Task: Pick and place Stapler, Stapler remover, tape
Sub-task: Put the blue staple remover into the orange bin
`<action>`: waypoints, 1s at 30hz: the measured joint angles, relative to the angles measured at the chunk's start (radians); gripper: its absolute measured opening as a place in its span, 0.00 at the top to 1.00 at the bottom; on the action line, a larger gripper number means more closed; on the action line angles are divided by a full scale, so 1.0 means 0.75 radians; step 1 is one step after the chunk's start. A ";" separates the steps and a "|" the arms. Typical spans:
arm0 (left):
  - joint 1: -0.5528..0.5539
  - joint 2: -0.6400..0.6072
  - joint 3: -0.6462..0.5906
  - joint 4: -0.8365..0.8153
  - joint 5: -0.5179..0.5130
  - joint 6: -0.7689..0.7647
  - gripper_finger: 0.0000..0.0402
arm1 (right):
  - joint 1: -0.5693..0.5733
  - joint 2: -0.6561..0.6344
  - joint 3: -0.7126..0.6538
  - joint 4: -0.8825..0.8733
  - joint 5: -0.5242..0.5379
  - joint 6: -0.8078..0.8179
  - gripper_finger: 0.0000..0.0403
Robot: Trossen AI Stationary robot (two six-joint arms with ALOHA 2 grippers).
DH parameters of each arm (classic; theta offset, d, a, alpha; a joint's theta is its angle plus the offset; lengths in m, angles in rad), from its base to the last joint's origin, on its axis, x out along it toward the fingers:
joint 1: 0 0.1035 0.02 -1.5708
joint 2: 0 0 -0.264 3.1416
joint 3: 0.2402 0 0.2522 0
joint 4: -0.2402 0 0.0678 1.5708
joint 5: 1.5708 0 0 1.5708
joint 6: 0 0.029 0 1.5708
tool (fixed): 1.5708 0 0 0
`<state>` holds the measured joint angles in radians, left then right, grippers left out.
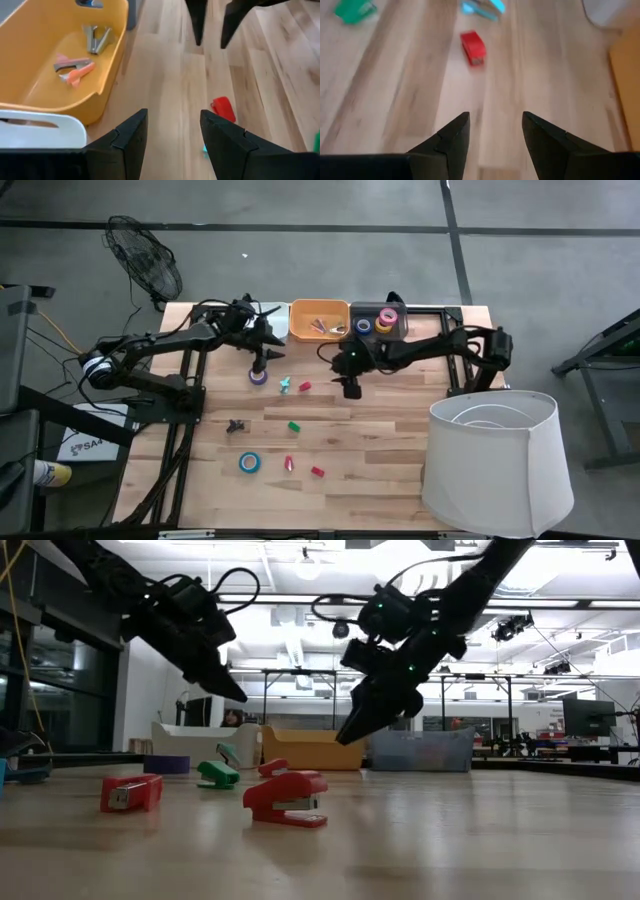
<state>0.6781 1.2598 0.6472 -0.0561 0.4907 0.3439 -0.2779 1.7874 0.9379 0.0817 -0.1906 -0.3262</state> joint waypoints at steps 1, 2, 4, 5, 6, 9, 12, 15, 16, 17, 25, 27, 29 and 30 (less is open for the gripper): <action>0.000 0.000 0.000 -0.010 -0.004 0.000 0.55 | 0.006 0.000 -0.022 0.051 0.000 -0.007 0.57; -0.005 0.000 0.000 -0.017 -0.004 0.000 0.55 | 0.011 0.000 -0.042 0.082 0.010 -0.015 0.57; -0.023 0.000 0.001 -0.040 -0.007 0.000 0.55 | 0.017 0.000 -0.071 0.086 0.062 -0.017 0.57; -0.039 0.000 0.001 -0.052 -0.007 0.000 0.55 | 0.017 0.001 -0.083 0.086 0.091 -0.013 0.57; -0.057 0.000 0.001 -0.062 -0.008 -0.001 0.55 | 0.016 0.001 -0.096 0.081 0.106 -0.004 0.57; -0.112 0.000 0.001 -0.100 -0.013 -0.006 0.55 | 0.012 -0.001 -0.124 0.084 0.107 0.005 0.58; -0.153 0.000 0.001 -0.108 -0.015 -0.011 0.55 | 0.013 -0.017 -0.149 0.075 0.112 0.005 0.58; -0.187 0.000 0.001 -0.133 -0.019 -0.028 0.55 | 0.013 -0.044 -0.173 0.064 0.110 0.009 0.58; -0.198 0.000 0.001 -0.144 -0.027 -0.044 0.55 | 0.013 -0.053 -0.182 0.065 0.109 0.011 0.58; -0.207 0.000 0.001 -0.155 -0.046 -0.069 0.55 | 0.013 -0.060 -0.191 0.065 0.111 0.014 0.58; -0.264 0.000 0.001 -0.199 -0.285 -0.414 0.55 | 0.020 -0.079 -0.245 0.088 0.107 0.045 0.58; -0.264 0.000 0.007 -0.211 -0.285 -0.457 0.55 | 0.020 -0.079 -0.246 0.088 0.107 0.045 0.58; -0.269 0.000 0.020 -0.215 -0.295 -0.495 0.55 | 0.020 -0.079 -0.246 0.090 0.100 0.044 0.58; -0.270 0.000 0.028 -0.210 -0.299 -0.501 0.55 | 0.020 -0.079 -0.246 0.096 0.099 0.044 0.58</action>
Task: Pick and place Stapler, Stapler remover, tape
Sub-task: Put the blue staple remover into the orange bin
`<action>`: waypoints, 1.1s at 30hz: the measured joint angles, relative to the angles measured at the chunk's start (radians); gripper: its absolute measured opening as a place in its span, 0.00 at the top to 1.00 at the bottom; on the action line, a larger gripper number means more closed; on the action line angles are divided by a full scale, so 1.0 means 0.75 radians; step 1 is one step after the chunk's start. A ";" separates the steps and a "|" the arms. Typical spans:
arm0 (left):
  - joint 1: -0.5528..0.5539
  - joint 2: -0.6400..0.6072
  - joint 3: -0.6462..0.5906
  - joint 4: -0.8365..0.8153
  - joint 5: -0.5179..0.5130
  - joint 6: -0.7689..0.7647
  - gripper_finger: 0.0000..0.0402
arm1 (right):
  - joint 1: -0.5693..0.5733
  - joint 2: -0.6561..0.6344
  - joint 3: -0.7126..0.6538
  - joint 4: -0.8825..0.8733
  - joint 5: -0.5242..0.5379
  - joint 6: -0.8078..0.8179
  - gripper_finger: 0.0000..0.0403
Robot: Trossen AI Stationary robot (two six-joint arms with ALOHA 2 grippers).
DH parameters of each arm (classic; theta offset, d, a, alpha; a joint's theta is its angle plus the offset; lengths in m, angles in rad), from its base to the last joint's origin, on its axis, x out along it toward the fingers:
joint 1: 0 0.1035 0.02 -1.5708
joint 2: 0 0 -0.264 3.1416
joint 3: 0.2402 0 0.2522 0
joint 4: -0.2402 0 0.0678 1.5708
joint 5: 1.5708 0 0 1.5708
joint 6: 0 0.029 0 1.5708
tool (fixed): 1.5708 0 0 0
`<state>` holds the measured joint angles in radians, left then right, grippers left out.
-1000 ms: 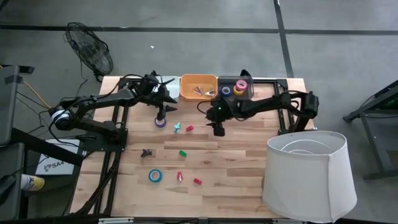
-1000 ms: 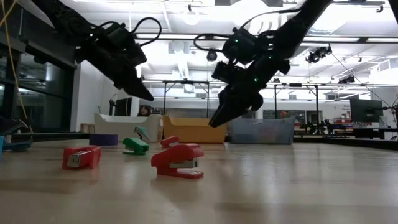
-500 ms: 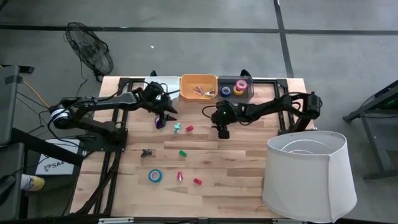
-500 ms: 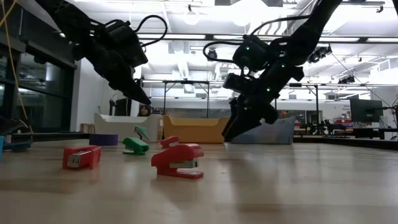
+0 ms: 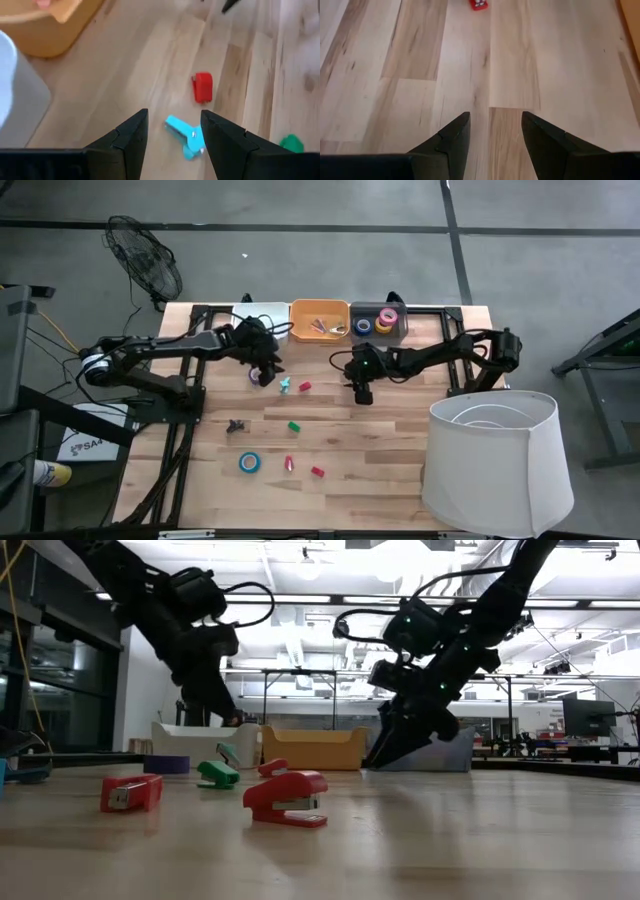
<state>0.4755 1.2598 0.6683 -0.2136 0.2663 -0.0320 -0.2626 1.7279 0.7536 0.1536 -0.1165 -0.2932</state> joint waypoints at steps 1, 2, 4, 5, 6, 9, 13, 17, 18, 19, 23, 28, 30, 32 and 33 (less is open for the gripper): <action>-0.001 0.000 0.009 0.000 0.004 -0.006 0.55 | 0.000 0.000 0.001 0.002 -0.001 0.000 0.58; -0.002 0.000 0.016 0.000 0.015 -0.019 0.55 | 0.000 0.000 0.001 0.001 -0.004 -0.001 0.58; -0.020 0.009 0.028 -0.001 0.021 -0.040 0.55 | 0.000 0.000 0.001 0.000 -0.007 -0.010 0.58; -0.032 0.016 0.035 -0.006 0.019 -0.048 0.55 | 0.000 0.000 0.001 -0.005 -0.007 -0.021 0.58; -0.043 0.021 0.042 -0.021 0.015 -0.061 0.55 | 0.000 0.000 0.001 -0.010 -0.007 -0.032 0.58; -0.086 0.054 0.083 -0.081 -0.009 -0.078 0.52 | 0.000 0.000 0.001 -0.045 0.022 -0.061 0.58; -0.139 0.128 0.150 -0.160 -0.061 -0.108 0.42 | 0.000 0.000 0.001 -0.087 0.082 -0.112 0.58; -0.150 0.222 0.232 -0.223 -0.056 -0.172 0.33 | -0.013 0.000 0.001 -0.113 0.101 -0.126 0.58; -0.150 0.250 0.249 -0.236 -0.057 -0.208 0.31 | -0.017 0.000 0.001 -0.125 0.105 -0.128 0.58; -0.149 0.276 0.266 -0.245 -0.059 -0.248 0.30 | -0.023 -0.001 0.002 -0.146 0.110 -0.129 0.58; -0.146 0.379 0.328 -0.258 -0.052 -0.295 0.29 | -0.046 -0.003 0.004 -0.223 0.101 -0.112 0.58; -0.146 0.482 0.391 -0.362 -0.049 -0.312 0.29 | -0.052 -0.005 0.006 -0.270 0.085 -0.099 0.58; -0.146 0.514 0.410 -0.402 -0.049 -0.312 0.29 | -0.053 -0.005 0.006 -0.274 0.059 -0.099 0.58; -0.146 0.534 0.417 -0.463 -0.051 -0.312 0.29 | -0.052 -0.005 0.006 -0.279 0.046 -0.098 0.58; -0.146 0.542 0.418 -0.478 -0.057 -0.313 0.29 | -0.052 -0.005 0.005 -0.280 0.042 -0.096 0.58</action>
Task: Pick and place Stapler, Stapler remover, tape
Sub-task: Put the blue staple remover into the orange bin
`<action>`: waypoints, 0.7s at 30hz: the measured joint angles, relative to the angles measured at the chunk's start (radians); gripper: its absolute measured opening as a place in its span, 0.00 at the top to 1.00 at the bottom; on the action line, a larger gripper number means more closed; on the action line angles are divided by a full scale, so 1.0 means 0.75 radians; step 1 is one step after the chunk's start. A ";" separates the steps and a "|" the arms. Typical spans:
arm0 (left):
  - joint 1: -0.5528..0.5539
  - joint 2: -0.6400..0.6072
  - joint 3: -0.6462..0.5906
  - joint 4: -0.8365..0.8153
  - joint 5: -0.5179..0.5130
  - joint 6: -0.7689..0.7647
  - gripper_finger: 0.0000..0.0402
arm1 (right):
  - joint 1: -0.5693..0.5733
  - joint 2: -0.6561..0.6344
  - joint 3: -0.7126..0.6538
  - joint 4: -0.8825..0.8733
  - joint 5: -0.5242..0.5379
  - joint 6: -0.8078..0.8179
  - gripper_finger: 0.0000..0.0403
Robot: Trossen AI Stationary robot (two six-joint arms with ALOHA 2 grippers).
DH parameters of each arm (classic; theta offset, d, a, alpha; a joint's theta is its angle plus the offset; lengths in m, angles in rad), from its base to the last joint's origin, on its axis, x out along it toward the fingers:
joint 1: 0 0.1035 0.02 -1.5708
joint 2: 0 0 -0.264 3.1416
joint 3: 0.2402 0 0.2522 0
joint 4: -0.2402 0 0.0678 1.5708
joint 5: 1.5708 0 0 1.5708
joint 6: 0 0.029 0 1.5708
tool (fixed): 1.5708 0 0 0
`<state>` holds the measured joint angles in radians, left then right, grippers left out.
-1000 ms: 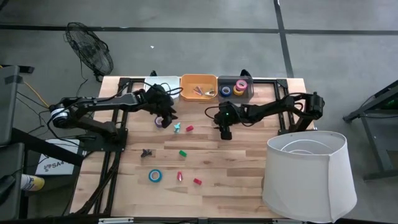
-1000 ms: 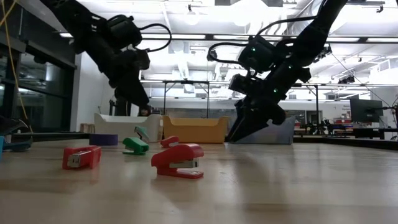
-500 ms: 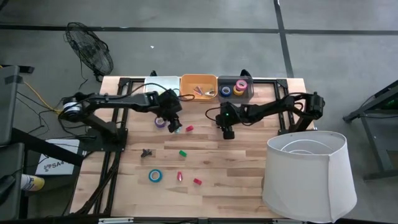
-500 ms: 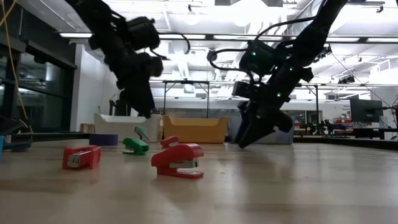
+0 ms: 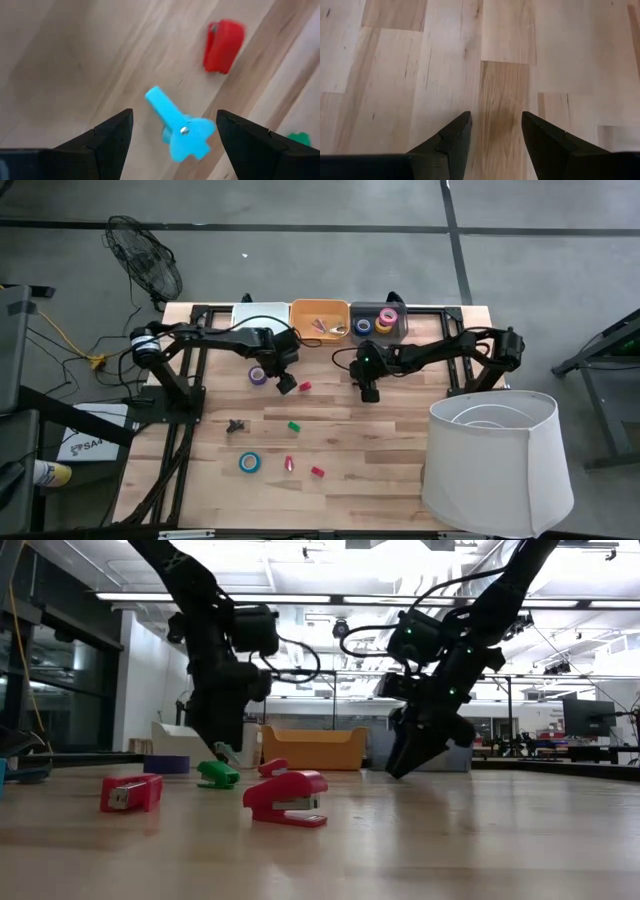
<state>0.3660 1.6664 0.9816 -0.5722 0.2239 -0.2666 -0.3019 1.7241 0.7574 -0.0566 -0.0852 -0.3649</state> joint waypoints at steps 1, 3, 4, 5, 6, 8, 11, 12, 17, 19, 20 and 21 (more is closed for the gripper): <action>0.000 0.005 0.001 -0.007 -0.009 -0.001 0.29 | 0.000 0.000 -0.001 -0.001 -0.004 0.001 0.58; 0.000 0.013 0.002 -0.025 -0.024 0.000 0.29 | 0.000 0.000 -0.001 -0.002 -0.016 0.002 0.58; -0.001 0.019 0.002 -0.026 -0.025 0.000 0.29 | 0.000 0.001 -0.002 -0.003 -0.022 0.002 0.58; -0.002 0.023 0.002 -0.027 -0.024 0.000 0.29 | 0.000 0.001 -0.002 -0.004 -0.027 0.002 0.58; -0.005 0.025 0.002 -0.029 -0.024 -0.001 0.29 | 0.000 0.001 -0.002 -0.004 -0.032 0.002 0.58; -0.011 0.029 0.003 -0.028 -0.025 0.000 0.29 | 0.000 0.002 -0.002 -0.006 -0.036 0.001 0.58; -0.021 0.031 0.003 -0.038 -0.026 0.000 0.30 | 0.001 0.002 -0.002 -0.007 -0.040 0.000 0.58; -0.023 0.031 0.003 -0.040 -0.029 0.000 0.30 | 0.001 0.002 -0.002 -0.006 -0.041 0.000 0.58; -0.037 0.031 0.003 -0.040 -0.028 -0.001 0.41 | 0.001 0.003 -0.004 0.008 -0.046 -0.003 0.58; -0.045 0.031 0.003 -0.039 -0.028 -0.001 0.47 | 0.001 0.004 -0.004 0.013 -0.051 -0.003 0.58; -0.047 0.031 0.003 -0.039 -0.028 -0.001 0.50 | 0.001 0.004 -0.004 0.014 -0.052 -0.003 0.58; -0.051 0.031 0.003 -0.040 -0.027 -0.001 0.53 | 0.001 0.004 -0.004 0.015 -0.054 -0.003 0.58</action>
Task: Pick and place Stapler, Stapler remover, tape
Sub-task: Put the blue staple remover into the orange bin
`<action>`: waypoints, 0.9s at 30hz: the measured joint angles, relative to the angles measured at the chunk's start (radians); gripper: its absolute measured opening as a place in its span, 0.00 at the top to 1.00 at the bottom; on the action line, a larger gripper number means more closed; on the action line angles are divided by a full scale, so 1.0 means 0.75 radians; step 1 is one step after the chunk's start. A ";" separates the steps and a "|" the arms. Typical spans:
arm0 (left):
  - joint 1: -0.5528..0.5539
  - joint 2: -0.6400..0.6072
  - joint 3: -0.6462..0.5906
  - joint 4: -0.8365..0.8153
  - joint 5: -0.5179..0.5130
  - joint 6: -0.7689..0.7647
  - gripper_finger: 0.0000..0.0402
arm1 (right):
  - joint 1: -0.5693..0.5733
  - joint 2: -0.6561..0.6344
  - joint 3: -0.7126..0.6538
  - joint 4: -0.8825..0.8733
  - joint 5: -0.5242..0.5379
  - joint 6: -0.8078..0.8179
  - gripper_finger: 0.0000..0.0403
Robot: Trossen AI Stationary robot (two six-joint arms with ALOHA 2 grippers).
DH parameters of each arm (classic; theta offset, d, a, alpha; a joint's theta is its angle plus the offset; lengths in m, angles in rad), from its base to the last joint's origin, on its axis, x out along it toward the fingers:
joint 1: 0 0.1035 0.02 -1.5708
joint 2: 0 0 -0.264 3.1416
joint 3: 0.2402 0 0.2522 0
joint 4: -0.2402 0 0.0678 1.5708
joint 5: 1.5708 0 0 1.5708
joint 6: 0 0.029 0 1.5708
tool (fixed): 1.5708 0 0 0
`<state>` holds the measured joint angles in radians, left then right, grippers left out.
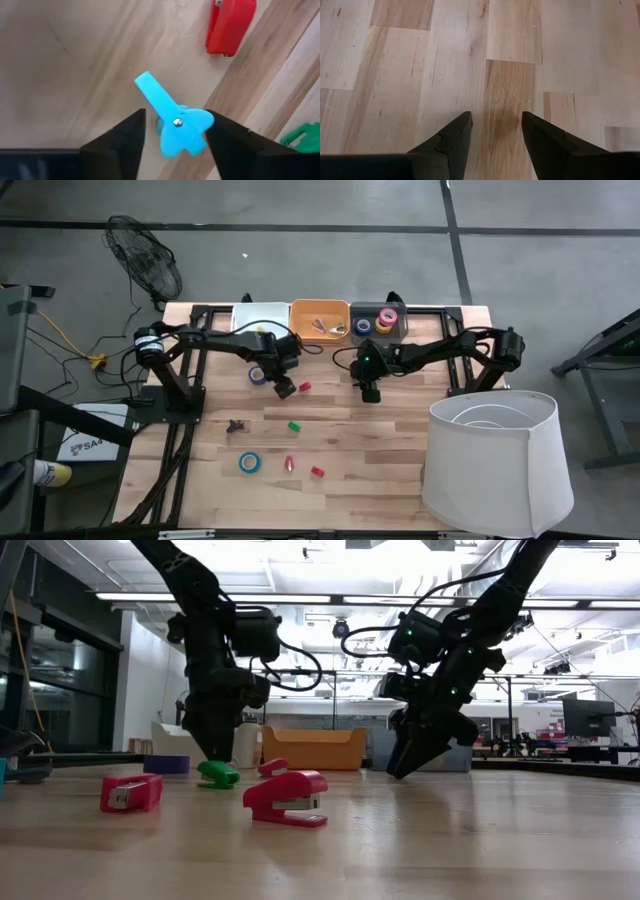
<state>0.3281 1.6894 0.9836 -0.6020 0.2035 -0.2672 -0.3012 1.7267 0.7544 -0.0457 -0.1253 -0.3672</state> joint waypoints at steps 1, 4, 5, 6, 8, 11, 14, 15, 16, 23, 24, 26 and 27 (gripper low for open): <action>-0.005 0.000 0.000 0.000 0.002 0.000 0.56 | 0.000 0.000 0.000 0.001 0.000 0.000 0.58; -0.014 0.000 0.000 0.000 0.004 0.000 0.65 | 0.001 0.001 0.000 0.003 -0.001 0.000 0.58; -0.014 0.000 0.000 0.000 0.003 0.000 0.68 | 0.001 0.001 0.000 0.003 -0.002 0.000 0.58; -0.014 0.000 0.000 0.000 0.001 0.000 0.71 | 0.001 0.001 0.000 0.003 -0.002 0.000 0.58; -0.014 0.000 0.000 0.000 0.000 0.000 0.75 | 0.001 0.001 0.000 0.004 -0.002 0.000 0.58; -0.013 0.000 0.000 0.001 0.000 0.000 0.78 | 0.001 0.001 0.000 0.004 -0.002 0.000 0.58; -0.013 0.000 0.000 0.001 0.001 0.013 0.78 | 0.001 0.001 0.000 0.005 -0.002 0.000 0.58; -0.013 0.000 0.000 0.001 0.004 0.025 0.78 | 0.001 0.001 0.000 0.005 -0.002 0.000 0.58; -0.013 0.000 0.000 0.001 0.004 0.035 0.77 | 0.001 0.001 0.000 0.005 -0.002 0.000 0.58; -0.010 -0.001 0.000 0.015 0.012 0.071 0.77 | 0.001 0.002 0.000 0.006 -0.003 0.001 0.58; -0.010 -0.001 0.006 0.007 0.015 0.077 0.77 | 0.001 0.002 0.000 0.006 -0.003 0.002 0.58; -0.010 -0.001 0.035 0.008 0.015 0.103 0.77 | 0.001 0.002 0.000 0.006 -0.003 0.003 0.58; -0.010 -0.001 0.057 0.011 0.016 0.116 0.77 | 0.001 0.002 0.000 0.006 -0.003 0.003 0.58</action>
<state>0.3205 1.6890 1.0261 -0.5935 0.2153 -0.1805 -0.3004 1.7279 0.7544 -0.0411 -0.1272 -0.3646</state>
